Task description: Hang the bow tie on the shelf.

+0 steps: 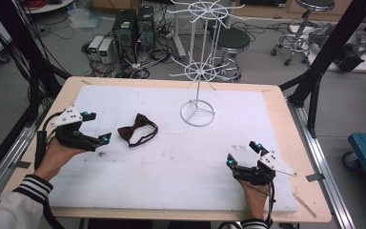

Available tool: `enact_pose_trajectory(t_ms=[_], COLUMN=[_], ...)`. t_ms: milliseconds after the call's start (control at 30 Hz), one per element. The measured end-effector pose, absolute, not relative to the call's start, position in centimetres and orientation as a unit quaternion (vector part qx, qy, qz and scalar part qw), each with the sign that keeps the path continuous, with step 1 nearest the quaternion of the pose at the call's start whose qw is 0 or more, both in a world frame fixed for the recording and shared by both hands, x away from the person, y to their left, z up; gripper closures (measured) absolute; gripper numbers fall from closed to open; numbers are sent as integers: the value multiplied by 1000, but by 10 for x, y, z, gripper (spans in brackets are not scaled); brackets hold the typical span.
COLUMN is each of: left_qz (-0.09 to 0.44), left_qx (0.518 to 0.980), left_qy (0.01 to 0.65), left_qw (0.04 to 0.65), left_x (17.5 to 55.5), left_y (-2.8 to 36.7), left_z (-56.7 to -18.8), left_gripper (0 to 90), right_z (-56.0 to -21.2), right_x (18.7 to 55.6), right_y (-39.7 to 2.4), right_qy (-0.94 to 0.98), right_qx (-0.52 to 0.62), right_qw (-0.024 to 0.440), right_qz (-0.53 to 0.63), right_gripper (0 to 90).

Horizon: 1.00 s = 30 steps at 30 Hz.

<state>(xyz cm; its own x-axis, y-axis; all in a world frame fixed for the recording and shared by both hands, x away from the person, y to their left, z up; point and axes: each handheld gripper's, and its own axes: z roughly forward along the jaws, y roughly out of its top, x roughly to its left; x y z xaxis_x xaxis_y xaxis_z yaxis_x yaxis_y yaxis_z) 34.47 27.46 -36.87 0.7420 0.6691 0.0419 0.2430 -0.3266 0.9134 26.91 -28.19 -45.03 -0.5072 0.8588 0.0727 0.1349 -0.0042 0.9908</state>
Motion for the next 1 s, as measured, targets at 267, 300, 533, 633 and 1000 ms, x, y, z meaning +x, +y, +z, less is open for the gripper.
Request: enact_pose_trajectory(t_ms=[267,300,533,633,1000], left_qz=[192,188,176,165,134], left_qx=[807,812,831,841,865], left_qy=[288,287,289,293,304], left_qw=[478,472,441,424,376], left_x=[362,365,379,387,411], left_y=[265,264,254,249,231], left_z=[-363,-362,-358,-358,-371], left_gripper=[17,17,17,17,17], right_z=[-450,-450,-450,-450,-450], right_x=[269,269,269,269,268], right_y=[-282,-282,-282,-282,-282], right_qy=[636,636,636,635,635], right_qx=[393,393,394,394,394], right_qw=[304,304,303,301,301], right_qz=[590,591,591,592,593], right_gripper=[9,9,9,9,9])
